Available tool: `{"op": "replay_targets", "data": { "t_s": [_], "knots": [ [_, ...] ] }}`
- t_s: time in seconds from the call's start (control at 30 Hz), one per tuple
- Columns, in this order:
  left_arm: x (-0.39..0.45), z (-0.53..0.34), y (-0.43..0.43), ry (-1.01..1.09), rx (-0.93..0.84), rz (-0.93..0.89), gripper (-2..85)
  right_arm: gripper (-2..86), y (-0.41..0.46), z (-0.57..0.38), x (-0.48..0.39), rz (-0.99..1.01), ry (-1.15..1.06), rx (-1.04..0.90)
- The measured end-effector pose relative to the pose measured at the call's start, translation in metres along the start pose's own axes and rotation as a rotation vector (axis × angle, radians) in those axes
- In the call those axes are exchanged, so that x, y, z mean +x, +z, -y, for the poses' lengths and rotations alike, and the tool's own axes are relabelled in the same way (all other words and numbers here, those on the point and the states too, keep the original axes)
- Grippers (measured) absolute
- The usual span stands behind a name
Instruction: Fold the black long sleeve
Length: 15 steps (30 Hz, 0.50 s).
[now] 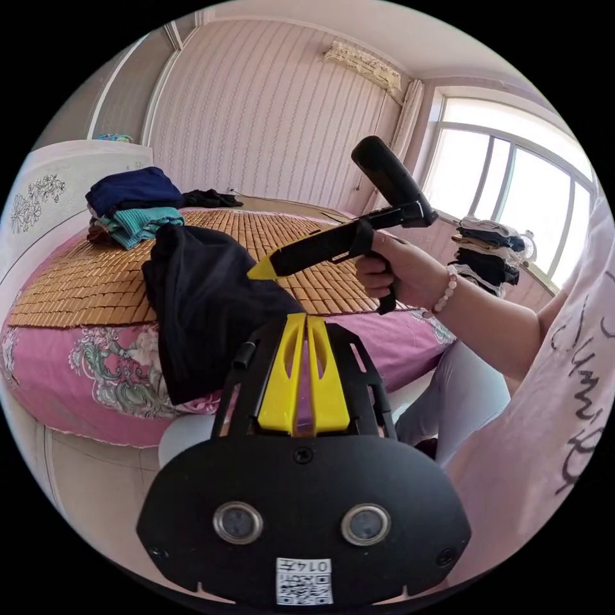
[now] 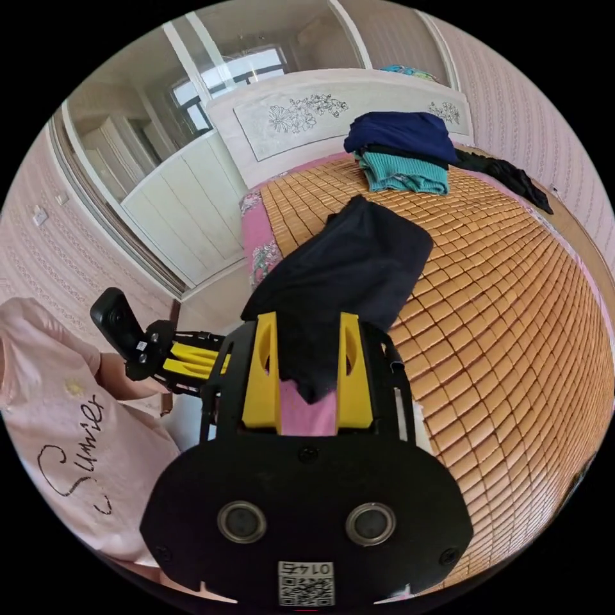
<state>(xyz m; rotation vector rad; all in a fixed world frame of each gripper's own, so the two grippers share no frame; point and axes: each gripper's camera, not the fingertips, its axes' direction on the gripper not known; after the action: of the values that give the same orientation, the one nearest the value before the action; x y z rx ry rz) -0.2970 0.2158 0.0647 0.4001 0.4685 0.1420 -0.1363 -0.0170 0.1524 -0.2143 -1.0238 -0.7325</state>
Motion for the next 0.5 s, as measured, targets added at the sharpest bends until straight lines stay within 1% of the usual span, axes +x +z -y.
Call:
{"op": "replay_targets", "data": {
  "t_s": [0.03, 0.1, 0.13, 0.2, 0.27, 0.3, 0.33, 0.37, 0.4, 0.43, 0.5],
  "knots": [
    [-0.003, -0.006, -0.011, -0.028, -0.007, 0.019, -1.0, 13.5, 0.012, 0.003, -0.015, 0.03, -0.049, -0.014],
    [-0.01, -0.014, -0.023, -0.063, -0.034, 0.057, -1.0, 16.4, 0.035, 0.008, -0.037, -0.011, -0.114, -0.046],
    [-0.015, -0.019, -0.03, -0.077, -0.05, 0.1, -0.9, 21.0, 0.051, 0.009, -0.046, -0.061, -0.12, -0.069],
    [-0.026, -0.023, -0.031, -0.092, -0.124, 0.128, -0.9, 23.9, 0.072, 0.009, -0.052, -0.088, -0.099, -0.095],
    [-0.042, -0.031, -0.03, -0.15, -0.15, 0.198, -0.6, 21.9, 0.087, 0.007, -0.047, -0.15, -0.065, -0.114],
    [-0.046, -0.032, -0.031, -0.165, -0.146, 0.214, -0.5, 15.6, 0.083, 0.002, -0.044, -0.276, -0.031, -0.077],
    [-0.054, -0.031, -0.034, -0.194, -0.14, 0.225, -0.1, 5.3, 0.075, -0.002, -0.039, -0.354, 0.024, -0.065],
    [-0.061, -0.03, -0.037, -0.212, -0.124, 0.226, 1.1, 4.7, 0.069, -0.005, -0.036, -0.33, 0.035, -0.063],
    [-0.064, -0.028, -0.038, -0.22, -0.114, 0.228, 1.9, 3.5, 0.056, -0.011, -0.03, -0.238, 0.065, -0.05],
    [-0.072, -0.025, -0.039, -0.238, -0.098, 0.243, 3.8, 2.9, 0.041, -0.021, -0.024, -0.193, 0.1, -0.014],
    [-0.084, -0.019, -0.035, -0.268, -0.094, 0.287, 6.1, 2.2, 0.02, -0.039, -0.018, -0.238, 0.154, 0.026]
  ]
}}
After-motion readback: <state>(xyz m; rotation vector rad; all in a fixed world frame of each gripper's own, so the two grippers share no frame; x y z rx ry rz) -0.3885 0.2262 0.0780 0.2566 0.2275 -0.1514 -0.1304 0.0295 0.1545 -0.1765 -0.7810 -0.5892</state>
